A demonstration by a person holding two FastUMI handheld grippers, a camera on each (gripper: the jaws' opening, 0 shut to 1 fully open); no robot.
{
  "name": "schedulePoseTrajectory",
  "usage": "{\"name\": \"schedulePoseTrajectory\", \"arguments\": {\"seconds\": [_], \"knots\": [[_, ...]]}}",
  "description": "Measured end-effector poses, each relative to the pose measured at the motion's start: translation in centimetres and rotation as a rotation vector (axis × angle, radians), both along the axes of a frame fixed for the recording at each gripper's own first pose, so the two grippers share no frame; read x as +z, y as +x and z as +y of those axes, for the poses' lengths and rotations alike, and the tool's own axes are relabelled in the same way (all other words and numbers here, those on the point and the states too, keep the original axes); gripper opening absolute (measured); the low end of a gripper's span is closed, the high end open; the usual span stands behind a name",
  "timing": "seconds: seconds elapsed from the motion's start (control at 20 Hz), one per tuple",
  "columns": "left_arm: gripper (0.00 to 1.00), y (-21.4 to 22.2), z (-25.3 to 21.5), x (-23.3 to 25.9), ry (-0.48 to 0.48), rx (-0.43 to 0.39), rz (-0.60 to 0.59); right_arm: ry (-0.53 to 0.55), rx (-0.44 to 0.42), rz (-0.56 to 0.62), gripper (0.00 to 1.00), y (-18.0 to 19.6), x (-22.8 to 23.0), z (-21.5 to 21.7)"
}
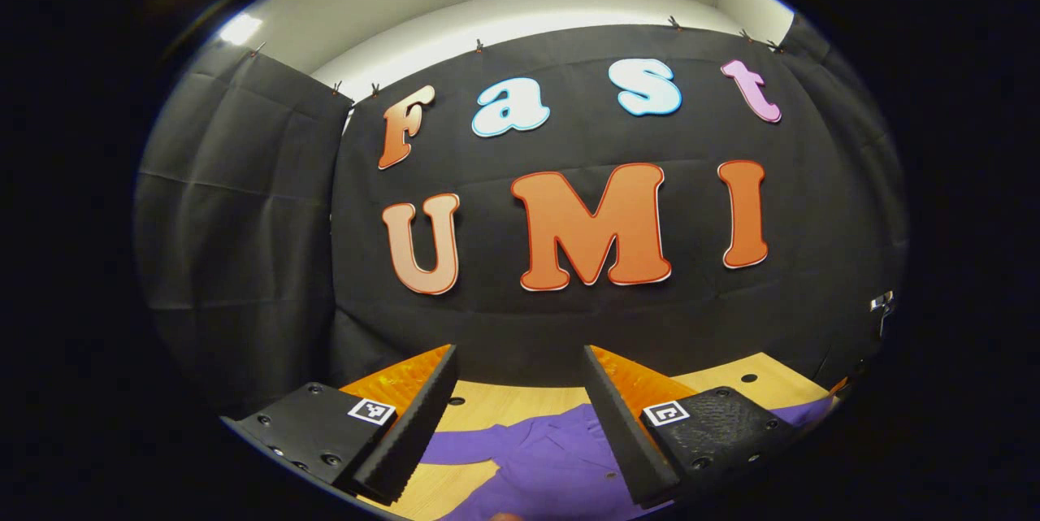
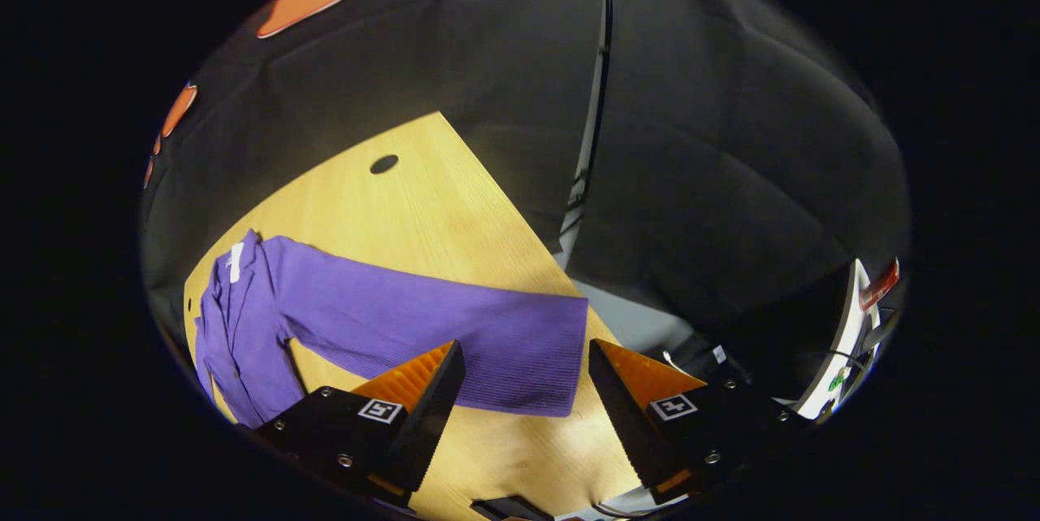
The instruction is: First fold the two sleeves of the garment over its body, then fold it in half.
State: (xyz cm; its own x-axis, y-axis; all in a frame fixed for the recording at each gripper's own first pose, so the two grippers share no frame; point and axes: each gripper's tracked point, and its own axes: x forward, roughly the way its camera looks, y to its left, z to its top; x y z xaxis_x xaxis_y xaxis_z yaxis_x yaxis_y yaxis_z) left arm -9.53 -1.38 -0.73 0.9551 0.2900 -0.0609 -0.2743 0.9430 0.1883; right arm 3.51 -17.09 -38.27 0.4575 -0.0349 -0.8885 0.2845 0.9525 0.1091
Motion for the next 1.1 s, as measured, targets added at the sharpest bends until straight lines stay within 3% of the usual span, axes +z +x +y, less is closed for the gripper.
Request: {"name": "schedulePoseTrajectory", "arguments": {"seconds": [0.35, 0.4, 0.45, 0.7, 0.75, 0.8, 0.85, 0.9, 0.95, 1.0, 1.05, 1.1], "knots": [[1.00, -1.1, -0.9, -0.8, 0.041, 0.037, 0.058, 0.034, -0.041, 0.196, 0.95, -0.5, -5.6, -0.5], [1.00, -1.1, -1.0, -0.6, 0.045, 0.037, 0.061, 0.044, -0.053, 0.212, 1.00, -0.6, -6.1, -0.4], [1.00, -1.1, -1.2, -0.5, 0.049, 0.036, 0.062, 0.050, -0.060, 0.232, 0.94, -0.5, -6.5, -0.3], [0.96, -0.5, -1.3, -0.8, 0.055, 0.032, 0.082, 0.043, -0.055, 0.267, 0.88, -0.5, -6.5, 0.4], [0.96, -0.5, -1.2, -0.7, 0.055, 0.031, 0.082, 0.046, -0.055, 0.274, 0.73, -0.3, -6.5, 0.8], [1.00, -0.4, -1.2, -0.5, 0.060, 0.031, 0.079, 0.046, -0.049, 0.269, 0.70, -0.1, -6.5, 1.2], [0.96, -0.4, -1.0, -0.3, 0.066, 0.033, 0.074, 0.047, -0.044, 0.266, 0.72, 0.1, -6.5, 1.3], [1.00, -0.4, -0.8, -0.2, 0.068, 0.035, 0.074, 0.055, -0.048, 0.259, 0.45, 0.1, -6.5, 1.4], [0.96, -0.6, -0.5, -0.2, 0.070, 0.038, 0.070, 0.061, -0.062, 0.249, 0.31, 0.3, -6.4, 1.4], [1.00, -0.8, -0.3, -0.2, 0.070, 0.043, 0.072, 0.075, -0.080, 0.250, 0.18, 0.4, -6.4, 1.6], [0.96, -1.1, 0.2, -0.3, 0.067, 0.049, 0.070, 0.098, -0.091, 0.253, 0.11, 0.4, -6.2, 1.7], [1.00, -1.3, 0.7, -0.3, 0.062, 0.055, 0.067, 0.133, -0.107, 0.260, 0.07, 0.5, -6.0, 2.3]]}}
